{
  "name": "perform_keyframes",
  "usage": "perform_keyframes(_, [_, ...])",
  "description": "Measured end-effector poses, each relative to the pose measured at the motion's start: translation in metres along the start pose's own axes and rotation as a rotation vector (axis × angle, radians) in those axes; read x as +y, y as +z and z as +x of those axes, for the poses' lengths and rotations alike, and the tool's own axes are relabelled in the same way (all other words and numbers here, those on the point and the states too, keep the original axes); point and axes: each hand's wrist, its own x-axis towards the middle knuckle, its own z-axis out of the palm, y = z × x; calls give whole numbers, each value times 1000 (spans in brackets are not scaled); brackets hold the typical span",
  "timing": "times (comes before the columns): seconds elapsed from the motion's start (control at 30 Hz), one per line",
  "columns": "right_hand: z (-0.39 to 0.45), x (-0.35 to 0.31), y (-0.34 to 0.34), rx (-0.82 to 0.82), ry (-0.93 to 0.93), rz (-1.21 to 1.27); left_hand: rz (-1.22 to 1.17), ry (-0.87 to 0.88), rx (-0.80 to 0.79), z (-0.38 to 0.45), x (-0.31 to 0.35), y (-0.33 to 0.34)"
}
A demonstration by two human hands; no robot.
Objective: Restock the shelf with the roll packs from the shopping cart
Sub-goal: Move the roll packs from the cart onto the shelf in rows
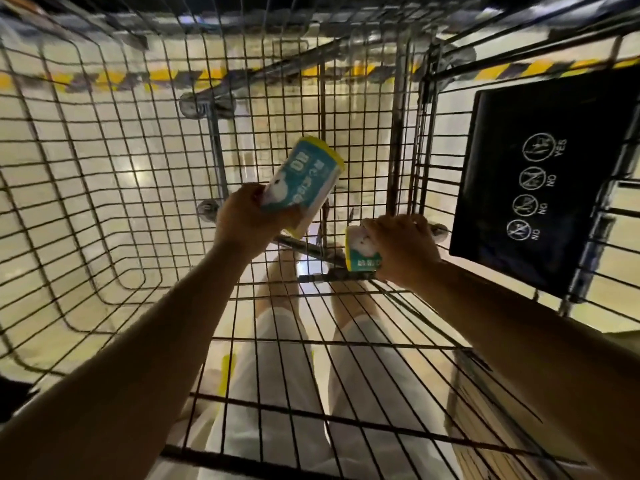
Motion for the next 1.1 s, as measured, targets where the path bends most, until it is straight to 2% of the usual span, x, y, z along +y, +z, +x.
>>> perform_keyframes(0.1, [0,0,-9,77,-42,-52,-42,-20,61,-3,4,-3])
perform_keyframes(0.23, [11,-3,-38,257,-118,-53,-128,-64,103,-1,4,-8])
perform_keyframes(0.4, [53,-3,-79,231,-116,158,-223,-159,154,4,0,-15])
perform_keyframes(0.57, [61,-1,-86,277,-41,211,-251,-188,168,5,0,-12])
perform_keyframes(0.63, [54,3,-78,350,62,364,-254,-178,172,5,1,-8])
perform_keyframes(0.7, [41,2,-63,523,186,560,-266,-175,183,4,2,-5])
perform_keyframes(0.77, [29,-7,-54,623,437,859,-296,-196,189,4,4,-4])
perform_keyframes(0.8, [27,-14,-54,567,603,1081,-315,-202,194,5,5,-3])
perform_keyframes(0.87, [30,-30,-56,287,850,1632,-341,-196,200,6,5,-1])
perform_keyframes(0.93, [38,-45,-57,92,840,2011,-358,-191,190,7,6,2])
perform_keyframes(0.97, [45,-51,-57,77,798,2123,-373,-194,186,9,6,4])
perform_keyframes(1.1, [66,-63,-58,202,788,2234,-410,-184,150,19,7,7])
